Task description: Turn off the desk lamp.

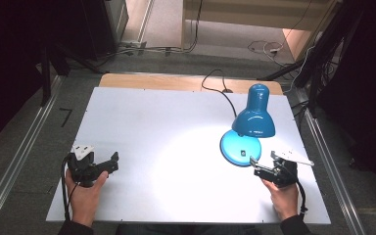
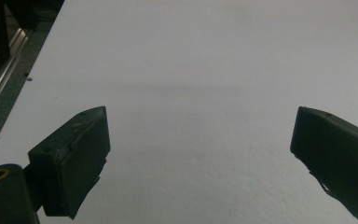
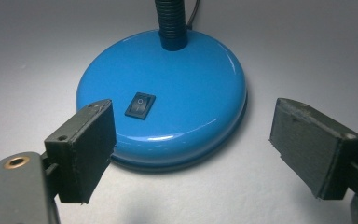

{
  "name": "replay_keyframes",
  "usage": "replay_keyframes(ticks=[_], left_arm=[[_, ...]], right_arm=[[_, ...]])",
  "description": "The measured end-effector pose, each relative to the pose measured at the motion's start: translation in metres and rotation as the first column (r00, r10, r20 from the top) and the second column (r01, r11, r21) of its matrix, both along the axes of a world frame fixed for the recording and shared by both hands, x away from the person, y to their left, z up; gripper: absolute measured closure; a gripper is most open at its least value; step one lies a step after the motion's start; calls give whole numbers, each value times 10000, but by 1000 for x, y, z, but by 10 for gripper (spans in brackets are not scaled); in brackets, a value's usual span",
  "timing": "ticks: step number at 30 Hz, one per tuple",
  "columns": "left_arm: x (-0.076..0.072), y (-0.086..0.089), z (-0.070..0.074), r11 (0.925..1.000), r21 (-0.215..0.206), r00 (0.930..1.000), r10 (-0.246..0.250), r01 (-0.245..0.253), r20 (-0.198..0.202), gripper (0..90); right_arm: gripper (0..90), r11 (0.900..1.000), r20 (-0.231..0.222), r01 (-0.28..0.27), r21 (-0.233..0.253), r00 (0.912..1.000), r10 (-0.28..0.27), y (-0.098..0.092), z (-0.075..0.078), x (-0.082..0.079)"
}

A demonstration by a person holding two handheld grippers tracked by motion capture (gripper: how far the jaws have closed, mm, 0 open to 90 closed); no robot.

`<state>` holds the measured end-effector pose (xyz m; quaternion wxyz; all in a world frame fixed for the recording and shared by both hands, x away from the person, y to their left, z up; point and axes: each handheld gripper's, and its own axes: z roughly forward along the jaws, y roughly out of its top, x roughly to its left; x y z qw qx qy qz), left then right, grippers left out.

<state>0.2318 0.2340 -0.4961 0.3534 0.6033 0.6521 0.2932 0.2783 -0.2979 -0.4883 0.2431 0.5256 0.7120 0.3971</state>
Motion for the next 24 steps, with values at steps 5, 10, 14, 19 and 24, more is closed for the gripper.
replay_keyframes(ticks=[5,10,14,19,24], left_arm=[[0,0,0,10000,9,10000,-29,29,1,52],[1,0,0,10000,13,10000,-55,55,-34,52],[0,0,0,10000,-5,10000,-52,52,5,55],[0,0,-1,10000,-51,10000,-63,63,1,55],[1,0,-1,9999,-61,10000,-91,91,-13,55]], right_arm=[[246,9999,149,109,129,9998,-111,0,1,-1],[359,9999,131,102,132,9999,-104,4,-1,1],[459,10000,94,0,-39,10000,0,11,-4,2],[650,9999,188,-146,-89,9997,148,14,-6,3],[796,9992,254,-399,88,9989,396,18,-7,4]])
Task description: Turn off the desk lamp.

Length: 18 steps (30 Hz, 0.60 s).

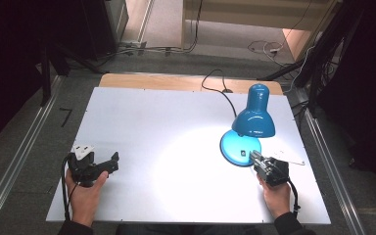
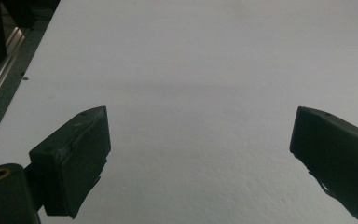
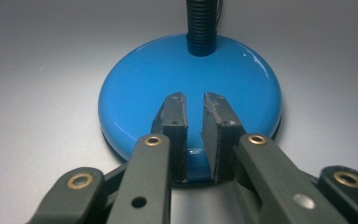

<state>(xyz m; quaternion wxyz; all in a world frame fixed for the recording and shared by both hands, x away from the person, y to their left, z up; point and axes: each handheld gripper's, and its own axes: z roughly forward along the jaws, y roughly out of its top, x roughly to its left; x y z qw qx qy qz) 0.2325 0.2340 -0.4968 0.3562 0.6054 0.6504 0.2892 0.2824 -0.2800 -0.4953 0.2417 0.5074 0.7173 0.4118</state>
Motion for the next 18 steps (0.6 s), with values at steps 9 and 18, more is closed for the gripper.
replay_keyframes(ticks=[9,18], left_arm=[[0,0,0,10000,-4,10000,17,-17,-6,57],[0,1,0,10000,-13,10000,23,-23,5,58]], right_arm=[[874,9991,-29,-323,280,9995,324,9,-3,6],[875,9989,49,-252,400,9997,251,14,-5,11]])
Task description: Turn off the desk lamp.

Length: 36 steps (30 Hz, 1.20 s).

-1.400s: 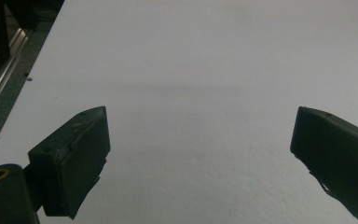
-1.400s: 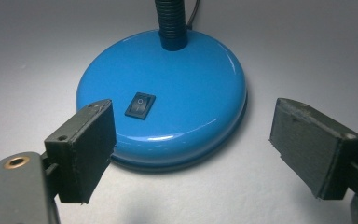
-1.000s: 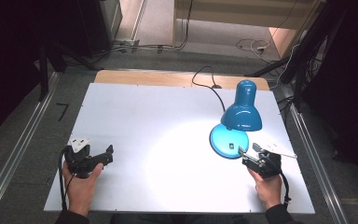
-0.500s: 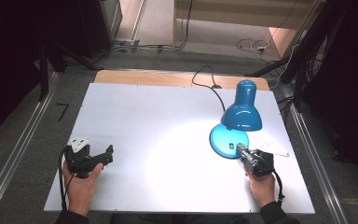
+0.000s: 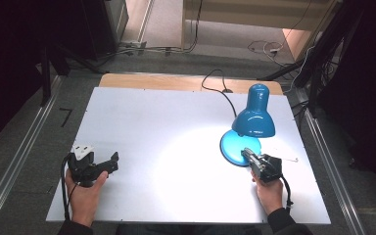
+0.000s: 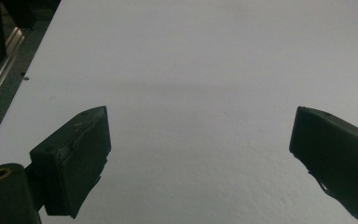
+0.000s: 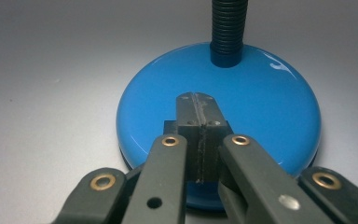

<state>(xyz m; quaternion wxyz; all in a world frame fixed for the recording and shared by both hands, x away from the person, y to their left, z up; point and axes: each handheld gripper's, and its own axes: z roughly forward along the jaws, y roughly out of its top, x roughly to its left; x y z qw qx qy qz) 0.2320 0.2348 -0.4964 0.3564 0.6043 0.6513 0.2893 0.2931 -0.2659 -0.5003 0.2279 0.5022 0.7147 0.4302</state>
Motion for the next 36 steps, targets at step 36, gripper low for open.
replay_keyframes(ticks=[36], left_arm=[[-1,1,0,9999,-118,10000,-8,8,46,58]], right_arm=[[877,9997,-110,236,-109,9997,-237,5,-4,6]])
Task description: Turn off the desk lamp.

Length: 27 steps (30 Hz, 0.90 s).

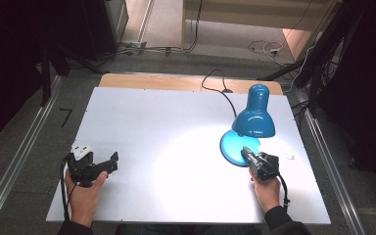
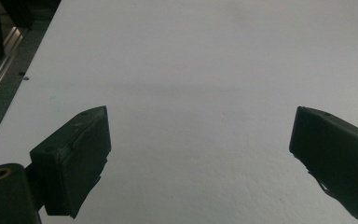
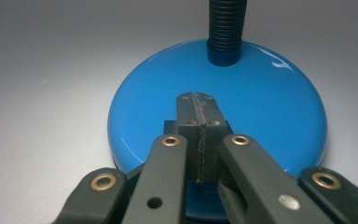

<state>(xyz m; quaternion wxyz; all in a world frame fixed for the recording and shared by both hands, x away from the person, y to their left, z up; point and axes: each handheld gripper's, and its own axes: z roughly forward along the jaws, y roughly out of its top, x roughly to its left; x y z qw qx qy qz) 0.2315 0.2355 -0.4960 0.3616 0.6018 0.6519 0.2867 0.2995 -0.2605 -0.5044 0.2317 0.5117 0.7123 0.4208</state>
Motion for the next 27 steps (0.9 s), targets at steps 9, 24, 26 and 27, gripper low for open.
replay_keyframes(ticks=[9,24,26,27], left_arm=[[0,-1,0,10000,42,10000,-20,20,-35,58],[0,1,0,10000,-12,10000,-33,33,23,58],[0,2,0,10000,-12,10000,-12,12,-2,58],[0,2,0,10000,-25,10000,-13,13,-3,58]], right_arm=[[879,9998,-142,193,1,9997,-193,0,-1,5],[842,9984,-393,14,558,9992,8,-6,9,6],[828,9985,-327,22,539,9995,-5,-7,10,6],[828,9985,-327,22,539,9995,-5,-7,10,6]])
